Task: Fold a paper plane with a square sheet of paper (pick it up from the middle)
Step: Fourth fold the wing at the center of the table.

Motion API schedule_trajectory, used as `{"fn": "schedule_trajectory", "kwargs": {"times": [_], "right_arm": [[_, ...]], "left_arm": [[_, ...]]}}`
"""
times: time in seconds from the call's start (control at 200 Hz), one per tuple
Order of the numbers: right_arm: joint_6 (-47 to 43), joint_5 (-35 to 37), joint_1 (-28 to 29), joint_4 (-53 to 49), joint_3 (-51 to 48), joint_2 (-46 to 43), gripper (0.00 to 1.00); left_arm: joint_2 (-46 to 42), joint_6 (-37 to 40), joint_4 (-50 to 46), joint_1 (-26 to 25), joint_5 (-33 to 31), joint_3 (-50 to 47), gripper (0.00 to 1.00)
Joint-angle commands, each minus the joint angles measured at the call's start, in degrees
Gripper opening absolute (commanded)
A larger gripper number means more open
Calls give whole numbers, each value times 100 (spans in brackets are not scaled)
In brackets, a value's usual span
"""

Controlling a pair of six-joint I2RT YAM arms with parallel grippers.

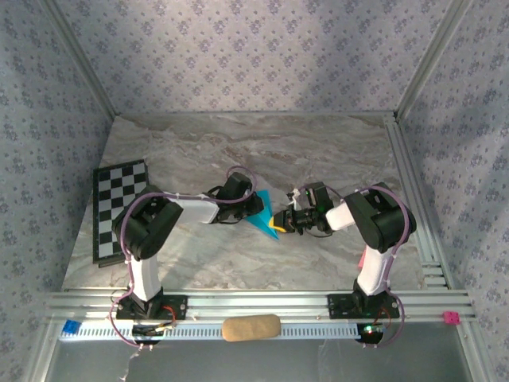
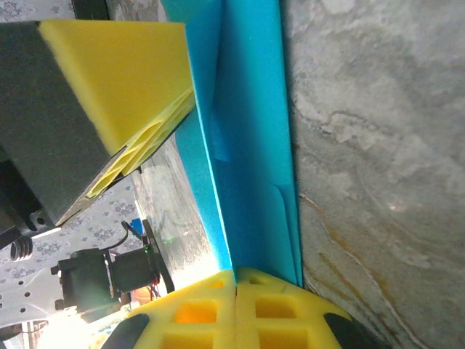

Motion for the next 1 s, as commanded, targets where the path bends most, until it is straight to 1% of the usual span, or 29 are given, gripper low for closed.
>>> {"fn": "schedule_trajectory", "kwargs": {"times": [0.0,0.095,0.14,0.2,0.3,0.47,0.6,0.75,0.894,0.994], "right_arm": [[85,837,-11,-911,-169,385,0],[119,840,-11,-919,-180,275,0],[137,857,-20,-930,-166,238,0],[163,849,-21,-939,-134,224,0],[241,854,-15,-863,-126,233,0],[284,838,-2,-789,-144,190,0],[323,834,-4,-772,-166,90,0],[354,797,42,-807,-183,-95,0],[281,905,79,-1006,-176,-215,0],[316,934,68,-948,-201,-164,0]], "left_arm": [[-236,74,85,17,5,-42,26],[-539,78,-178,-22,-419,-163,34],[-641,29,-323,-23,-556,-215,34],[-780,-89,-256,-37,-639,-398,33],[-814,-229,-435,-31,-728,-485,27],[-533,-271,-621,-69,-480,-390,17],[-509,-364,-944,-205,-643,-367,15],[-533,-527,-1049,-311,-735,-496,11],[-650,-670,-1014,-408,-901,-672,11],[-700,-691,-1136,-421,-997,-679,10]]}}
